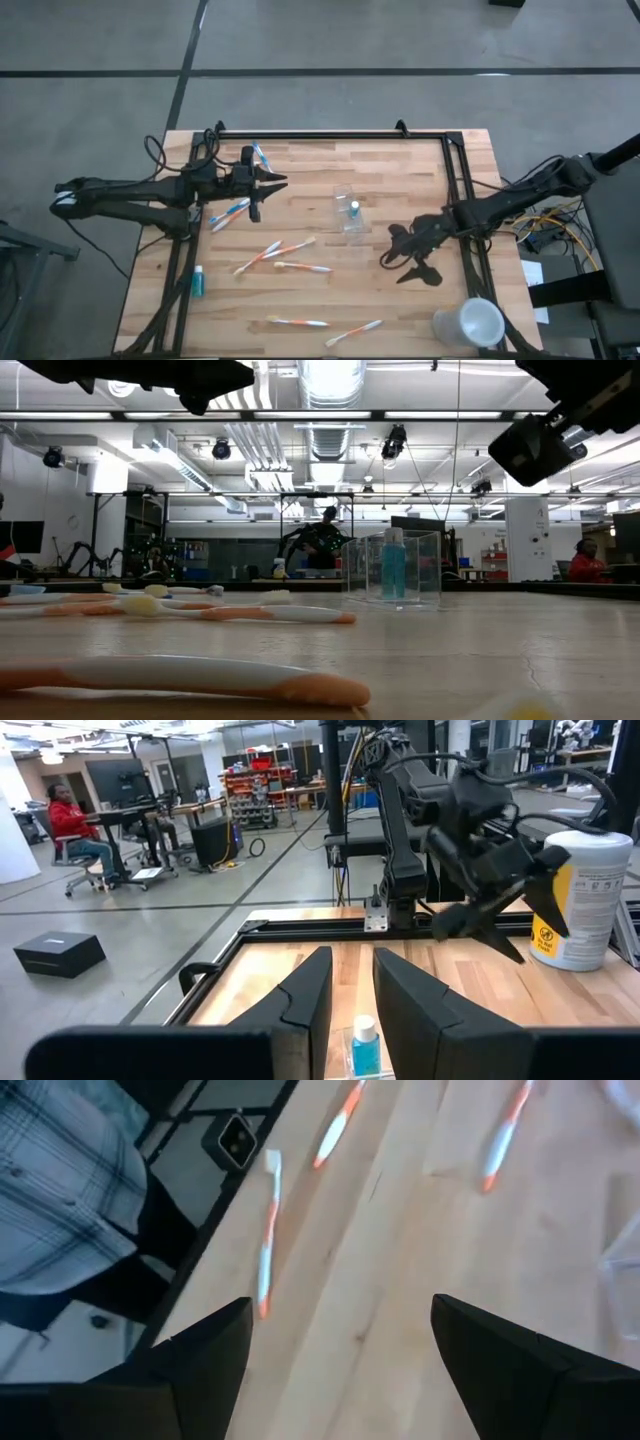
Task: Pick & Place toothbrushing station
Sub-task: Put the orange toothbrush into transparent organizer
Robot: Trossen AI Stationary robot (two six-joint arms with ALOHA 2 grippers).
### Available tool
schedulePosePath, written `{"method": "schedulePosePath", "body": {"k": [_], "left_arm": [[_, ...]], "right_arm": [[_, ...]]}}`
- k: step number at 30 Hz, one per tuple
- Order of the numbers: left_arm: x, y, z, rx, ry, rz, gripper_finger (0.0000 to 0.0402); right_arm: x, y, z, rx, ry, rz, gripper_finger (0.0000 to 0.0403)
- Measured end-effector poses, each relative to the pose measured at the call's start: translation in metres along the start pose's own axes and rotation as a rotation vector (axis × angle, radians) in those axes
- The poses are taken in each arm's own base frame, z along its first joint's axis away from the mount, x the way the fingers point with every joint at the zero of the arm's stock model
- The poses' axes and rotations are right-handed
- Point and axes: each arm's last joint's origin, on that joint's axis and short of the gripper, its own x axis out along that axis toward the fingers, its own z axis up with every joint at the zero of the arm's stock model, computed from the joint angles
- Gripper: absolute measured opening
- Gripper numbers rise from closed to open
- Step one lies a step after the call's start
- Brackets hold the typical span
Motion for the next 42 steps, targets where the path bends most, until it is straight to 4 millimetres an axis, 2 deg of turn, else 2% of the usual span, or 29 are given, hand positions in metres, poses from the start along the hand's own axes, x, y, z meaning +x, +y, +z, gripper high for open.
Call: {"method": "schedulePosePath", "body": {"k": [8,13,32,37,42], "left_arm": [[0.0,0.0,0.0,0.0,0.0,0.0,0.0081],[0.0,0.0,-0.001,0.001,0.01,-0.001,0.008],[0.001,-0.001,-0.005,-0.037,0.04,-0.004,0.0081],[0.001,-0.002,-0.014,-0.047,0.063,-0.005,0.008],[-0.001,-0.003,-0.028,-0.099,0.104,-0.006,0.008]], "right_arm": [[0.037,0.011,0.008,0.076,-0.088,0.105,0.029],[0.057,0.009,-0.003,0.114,-0.014,0.097,0.0296],[0.109,0.02,-0.028,-0.089,0.181,0.116,0.0294],[0.12,0.017,-0.032,-0.058,0.216,0.098,0.03],[0.133,0.019,-0.026,-0.028,0.225,0.098,0.03]]}}
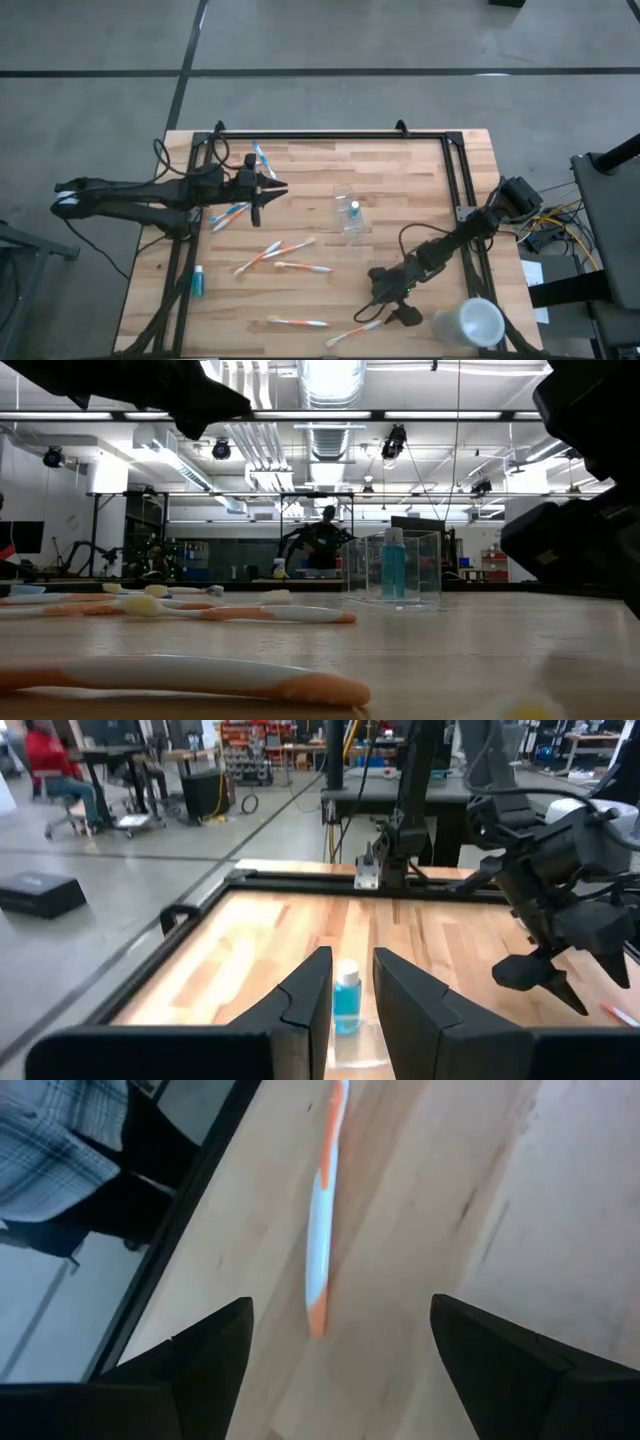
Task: Pick & Place toothbrushing station
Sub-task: Put the orange toothbrush into transparent organizer
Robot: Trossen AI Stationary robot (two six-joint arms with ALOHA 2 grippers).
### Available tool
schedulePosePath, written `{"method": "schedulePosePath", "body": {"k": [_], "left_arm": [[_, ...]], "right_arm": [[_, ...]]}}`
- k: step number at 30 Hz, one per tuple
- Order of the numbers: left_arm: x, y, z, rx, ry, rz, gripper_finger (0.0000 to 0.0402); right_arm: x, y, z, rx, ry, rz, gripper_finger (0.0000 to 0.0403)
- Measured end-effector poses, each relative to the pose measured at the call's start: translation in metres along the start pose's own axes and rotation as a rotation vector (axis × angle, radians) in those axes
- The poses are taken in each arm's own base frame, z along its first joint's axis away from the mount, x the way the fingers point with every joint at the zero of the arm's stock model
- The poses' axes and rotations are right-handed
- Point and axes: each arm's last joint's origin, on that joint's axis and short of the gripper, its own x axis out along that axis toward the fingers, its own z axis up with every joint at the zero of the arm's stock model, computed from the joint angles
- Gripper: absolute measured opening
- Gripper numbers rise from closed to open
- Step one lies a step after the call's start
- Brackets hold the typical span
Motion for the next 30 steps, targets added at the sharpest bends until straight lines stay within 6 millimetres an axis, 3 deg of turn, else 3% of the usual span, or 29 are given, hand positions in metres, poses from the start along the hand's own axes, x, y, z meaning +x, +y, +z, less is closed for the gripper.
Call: {"method": "schedulePosePath", "body": {"k": [9,16,30], "left_arm": [[0.0,0.0,-0.008,-0.035,-0.034,-0.001,0.0081],[0.0,0.0,-0.002,-0.037,-0.075,-0.001,0.0081],[0.0,0.0,0.0,-0.093,-0.098,-0.004,0.0081]], "right_arm": [[0.007,0.014,0.002,-0.047,0.012,0.03,0.029],[0.007,0.014,0.0,0.026,0.018,0.031,0.0298],[0.013,0.012,-0.004,0.008,0.038,0.024,0.0292]]}}
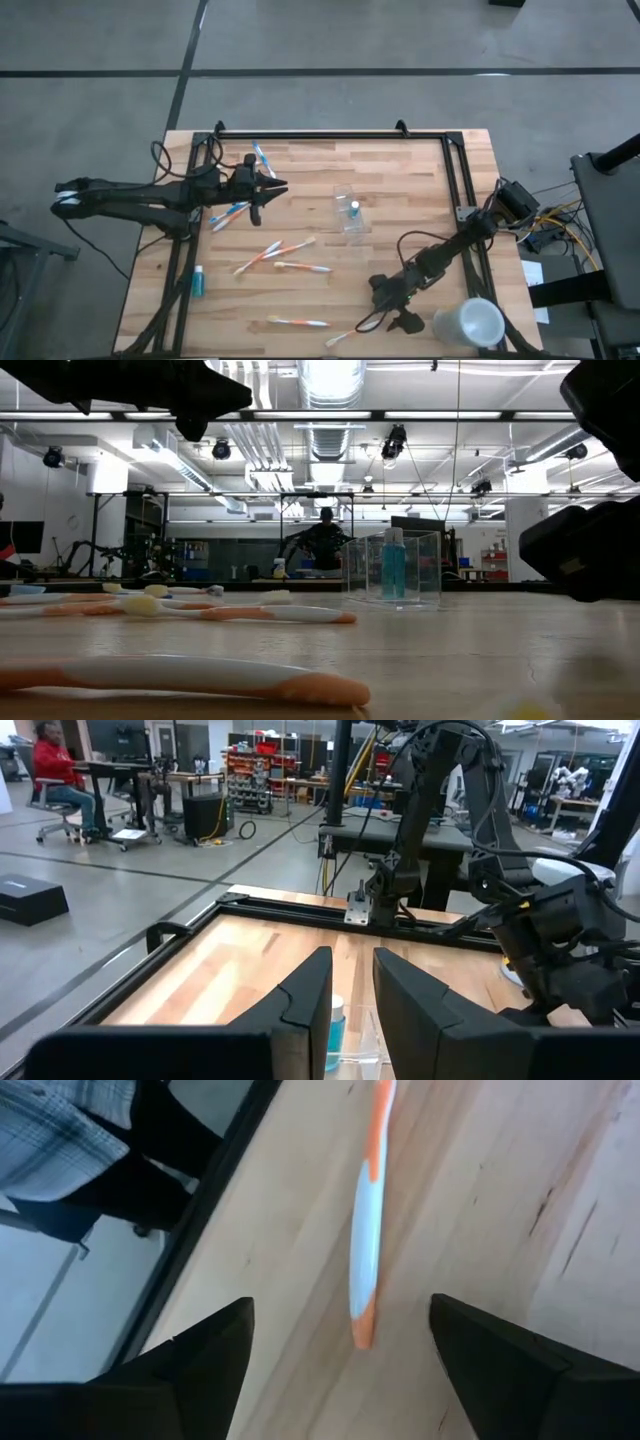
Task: Pick & Place toothbrushing station
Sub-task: Put the orange toothbrush into transparent organizer
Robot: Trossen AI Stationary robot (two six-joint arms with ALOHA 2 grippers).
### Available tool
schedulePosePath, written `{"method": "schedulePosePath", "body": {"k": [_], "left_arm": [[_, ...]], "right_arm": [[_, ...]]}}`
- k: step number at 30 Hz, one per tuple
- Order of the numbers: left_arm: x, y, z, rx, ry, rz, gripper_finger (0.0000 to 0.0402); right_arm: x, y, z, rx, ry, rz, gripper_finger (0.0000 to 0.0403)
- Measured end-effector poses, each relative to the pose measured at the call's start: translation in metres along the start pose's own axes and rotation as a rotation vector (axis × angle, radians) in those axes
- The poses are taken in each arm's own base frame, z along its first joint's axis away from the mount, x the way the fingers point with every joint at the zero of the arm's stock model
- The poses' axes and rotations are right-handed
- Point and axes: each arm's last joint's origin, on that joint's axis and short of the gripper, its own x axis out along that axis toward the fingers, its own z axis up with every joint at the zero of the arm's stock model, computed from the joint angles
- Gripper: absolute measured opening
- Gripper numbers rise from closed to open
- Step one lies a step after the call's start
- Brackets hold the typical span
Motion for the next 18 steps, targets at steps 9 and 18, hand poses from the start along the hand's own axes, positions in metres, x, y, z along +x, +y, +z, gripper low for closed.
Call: {"method": "schedulePosePath", "body": {"k": [9,18], "left_arm": [[0.0,0.0,0.0001,0.001,-0.001,0.0,0.008],[0.0,0.0,0.0005,0.003,-0.005,0.0,0.0081]], "right_arm": [[0.0035,0.0008,0.0,0.106,-0.011,0.008,0.0283],[0.0036,0.0012,-0.0001,0.128,-0.009,0.011,0.0296]]}}
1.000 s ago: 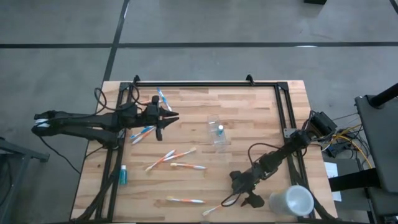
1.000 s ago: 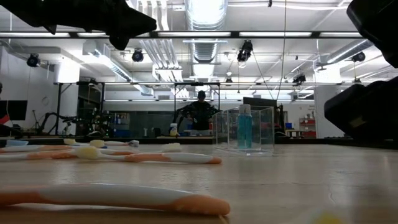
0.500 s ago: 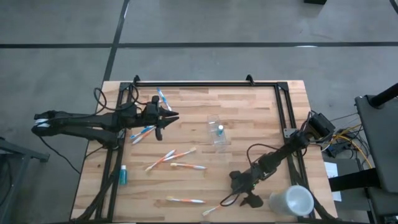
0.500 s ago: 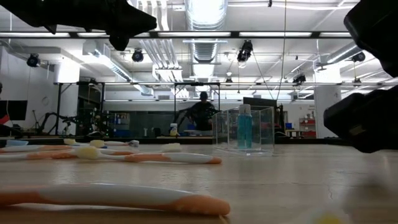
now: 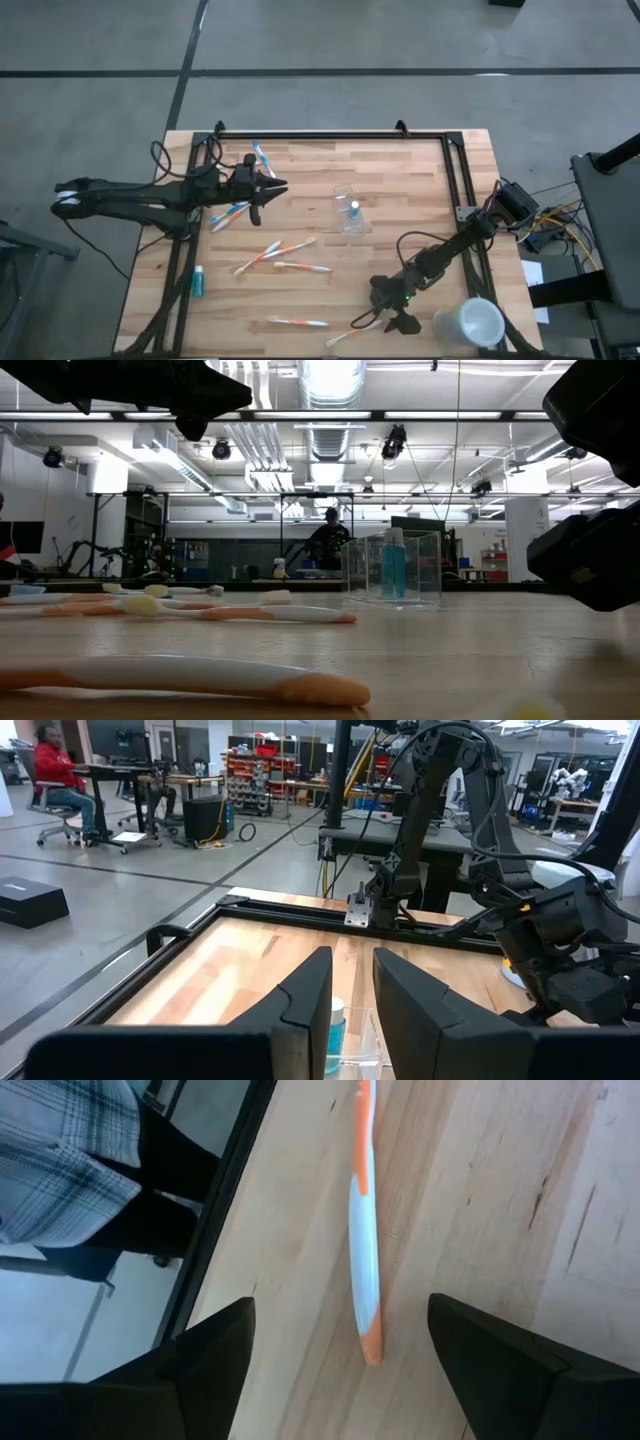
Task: Pick & Place toothbrushing station
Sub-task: Put the orange toothbrush into transparent organizer
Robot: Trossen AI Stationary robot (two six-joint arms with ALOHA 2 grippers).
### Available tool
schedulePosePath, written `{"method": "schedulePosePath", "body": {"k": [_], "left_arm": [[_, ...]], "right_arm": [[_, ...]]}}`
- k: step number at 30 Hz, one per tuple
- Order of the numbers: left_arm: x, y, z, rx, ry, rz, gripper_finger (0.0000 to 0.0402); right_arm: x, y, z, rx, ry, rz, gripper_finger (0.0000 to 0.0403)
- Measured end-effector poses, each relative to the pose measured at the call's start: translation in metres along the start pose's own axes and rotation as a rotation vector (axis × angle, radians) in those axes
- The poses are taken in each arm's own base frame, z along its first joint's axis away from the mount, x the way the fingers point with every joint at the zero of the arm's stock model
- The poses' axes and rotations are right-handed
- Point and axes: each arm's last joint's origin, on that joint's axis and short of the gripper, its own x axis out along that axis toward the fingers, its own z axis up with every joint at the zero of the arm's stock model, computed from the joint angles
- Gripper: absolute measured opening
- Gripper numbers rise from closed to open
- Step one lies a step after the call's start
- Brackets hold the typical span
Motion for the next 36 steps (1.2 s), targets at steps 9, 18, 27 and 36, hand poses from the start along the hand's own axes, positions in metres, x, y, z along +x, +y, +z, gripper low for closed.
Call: {"method": "schedulePosePath", "body": {"k": [9,18,27,36], "left_arm": [[0.0,0.0,-0.0003,0.0,0.002,0.0,0.008],[0.0,0.0,-0.0004,0.0,0.003,0.0,0.0081],[0.0,0.0,-0.0005,0.0,0.003,0.0,0.008],[0.0,0.0,-0.0005,0.0,0.003,0.0,0.0081]], "right_arm": [[0.0001,-0.0001,-0.0001,-0.001,0.0,-0.001,0.0288],[0.0002,-0.0015,-0.001,-0.026,-0.007,-0.043,0.0258],[-0.0005,-0.0057,-0.0057,-0.109,0.034,-0.127,0.0211],[-0.0008,-0.0087,-0.0067,-0.114,0.016,-0.209,0.019]]}}
